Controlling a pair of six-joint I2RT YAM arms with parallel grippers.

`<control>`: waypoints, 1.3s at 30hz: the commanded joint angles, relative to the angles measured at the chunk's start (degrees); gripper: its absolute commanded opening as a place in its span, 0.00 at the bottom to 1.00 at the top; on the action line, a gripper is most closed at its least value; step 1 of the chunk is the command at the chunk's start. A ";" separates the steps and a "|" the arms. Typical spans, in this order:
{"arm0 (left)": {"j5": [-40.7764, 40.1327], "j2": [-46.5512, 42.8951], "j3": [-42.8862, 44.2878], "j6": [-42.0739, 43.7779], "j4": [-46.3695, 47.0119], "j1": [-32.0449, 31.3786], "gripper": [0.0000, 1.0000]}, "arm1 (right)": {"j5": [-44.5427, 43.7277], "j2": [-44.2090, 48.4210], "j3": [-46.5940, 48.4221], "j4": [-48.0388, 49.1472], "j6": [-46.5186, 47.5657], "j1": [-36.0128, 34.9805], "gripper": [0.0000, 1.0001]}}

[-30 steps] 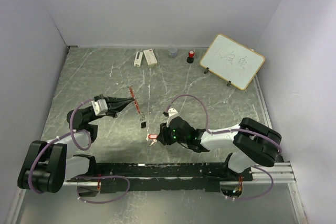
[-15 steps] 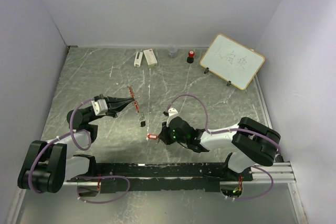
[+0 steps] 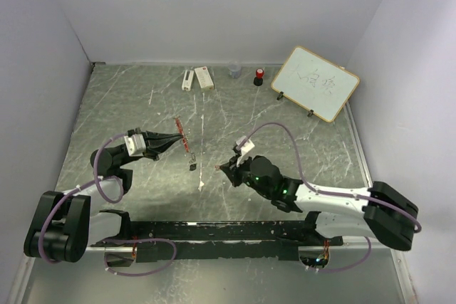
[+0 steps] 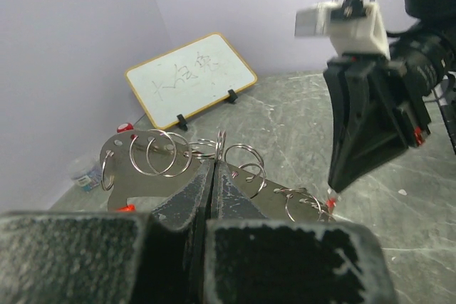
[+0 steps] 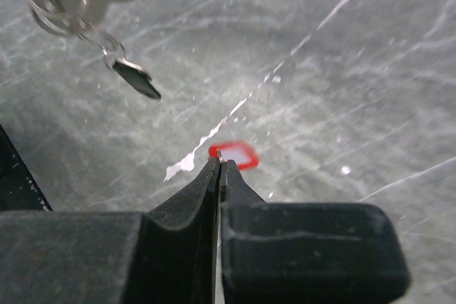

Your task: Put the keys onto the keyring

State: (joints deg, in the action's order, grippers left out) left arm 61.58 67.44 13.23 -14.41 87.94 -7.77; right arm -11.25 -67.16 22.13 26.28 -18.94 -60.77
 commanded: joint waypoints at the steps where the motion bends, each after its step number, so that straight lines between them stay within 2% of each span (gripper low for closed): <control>1: 2.24 -1.62 2.02 -3.07 15.87 0.03 0.07 | -2.96 6.34 -1.46 2.61 10.66 -0.14 0.00; 8: 4.73 -1.37 4.64 -5.15 15.87 -3.12 0.07 | -2.89 11.77 0.04 3.58 19.60 -0.18 0.00; 17: 7.55 0.11 8.05 -7.89 15.86 -8.21 0.07 | -1.20 14.10 4.51 3.47 25.82 -0.19 0.00; 30: 10.05 4.22 10.57 -6.38 15.83 -13.32 0.07 | 3.86 18.18 7.34 1.53 28.43 -0.14 0.00; 39: 12.11 4.67 11.40 -6.26 15.84 -14.28 0.07 | 8.15 19.65 8.25 0.17 28.60 -0.24 0.00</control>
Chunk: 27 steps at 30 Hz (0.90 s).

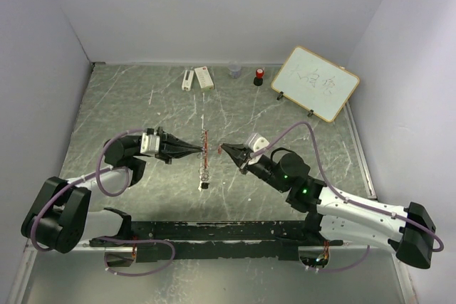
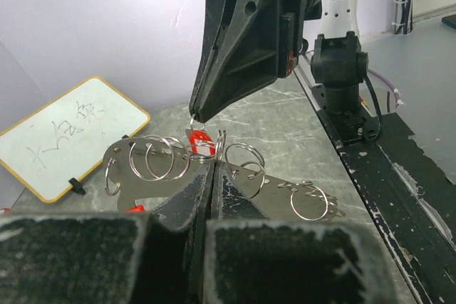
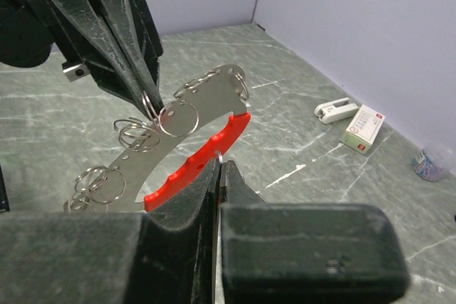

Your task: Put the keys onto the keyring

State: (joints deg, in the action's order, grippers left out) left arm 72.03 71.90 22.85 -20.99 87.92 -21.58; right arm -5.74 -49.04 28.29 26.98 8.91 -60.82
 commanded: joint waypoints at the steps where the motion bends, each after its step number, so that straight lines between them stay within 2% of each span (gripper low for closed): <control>1: 1.63 0.32 1.90 0.26 15.88 -0.52 0.07 | 2.85 1.64 2.08 -0.66 0.77 -0.25 0.00; 27: 0.03 2.28 2.29 2.03 15.83 -1.27 0.07 | 6.42 -2.44 4.07 0.43 0.58 -1.80 0.00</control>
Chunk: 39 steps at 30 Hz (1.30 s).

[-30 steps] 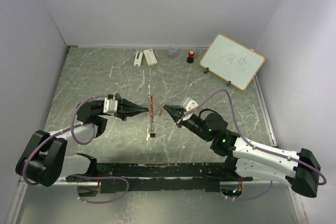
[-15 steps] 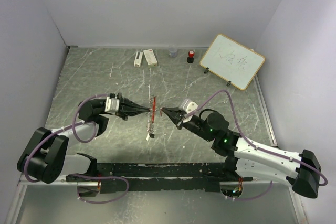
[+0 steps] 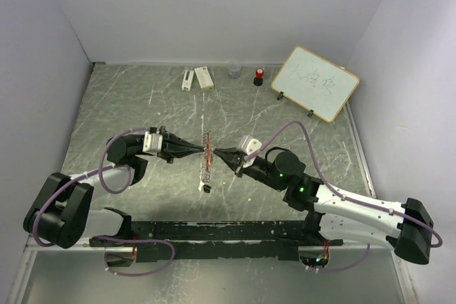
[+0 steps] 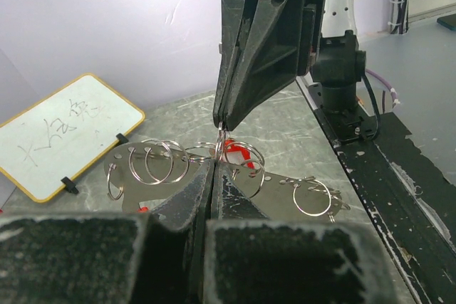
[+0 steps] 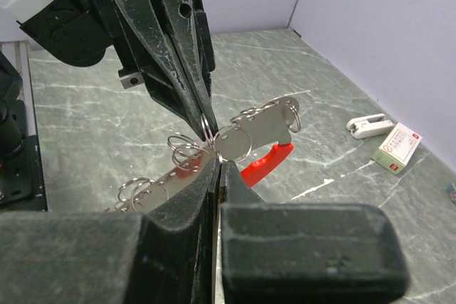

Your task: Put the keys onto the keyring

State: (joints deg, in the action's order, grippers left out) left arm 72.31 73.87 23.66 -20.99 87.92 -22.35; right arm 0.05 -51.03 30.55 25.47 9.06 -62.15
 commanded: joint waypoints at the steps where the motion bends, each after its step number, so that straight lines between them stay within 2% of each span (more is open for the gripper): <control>1: -0.27 0.27 1.48 2.24 15.87 -0.50 0.07 | 0.77 -0.63 1.98 1.87 0.43 -0.47 0.00; 39: 0.72 1.52 2.09 2.01 15.88 -0.66 0.07 | 0.55 0.07 2.26 1.28 2.35 -1.46 0.00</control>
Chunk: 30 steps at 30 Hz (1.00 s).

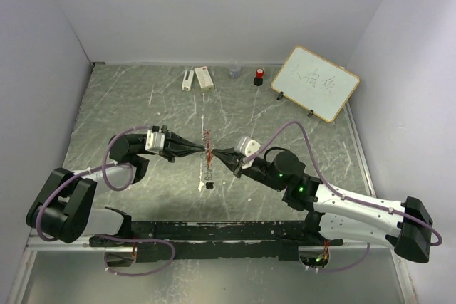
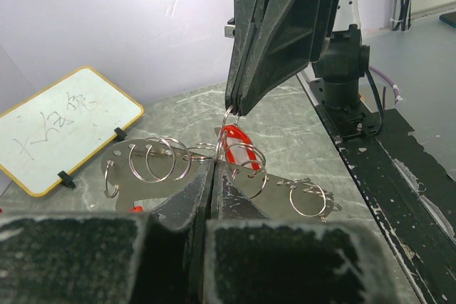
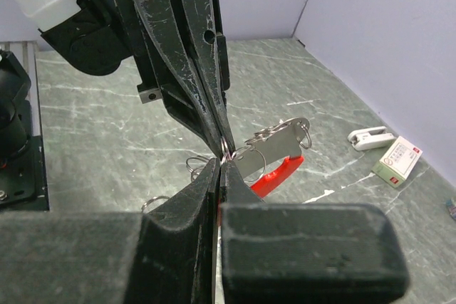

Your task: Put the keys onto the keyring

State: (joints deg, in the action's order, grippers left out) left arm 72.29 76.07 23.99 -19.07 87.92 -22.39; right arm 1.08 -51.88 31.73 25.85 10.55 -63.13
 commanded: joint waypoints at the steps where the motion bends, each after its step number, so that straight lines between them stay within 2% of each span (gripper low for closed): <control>1: 0.79 -0.85 1.75 0.01 15.88 -0.63 0.07 | -0.87 1.10 0.85 0.92 0.86 -0.49 0.00; 12: 4.40 -0.68 4.41 -3.63 15.87 -0.80 0.07 | -2.75 2.70 -0.52 -0.03 1.87 -0.47 0.00; 30: 12.95 5.89 15.83 -10.73 15.80 -4.41 0.07 | -4.16 7.19 -3.90 0.60 4.53 -0.45 0.00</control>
State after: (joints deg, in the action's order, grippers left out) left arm 82.13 80.55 36.77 -26.98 87.90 -25.30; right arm -2.55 -46.70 28.97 25.39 13.69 -63.40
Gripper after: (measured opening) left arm 0.072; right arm 0.006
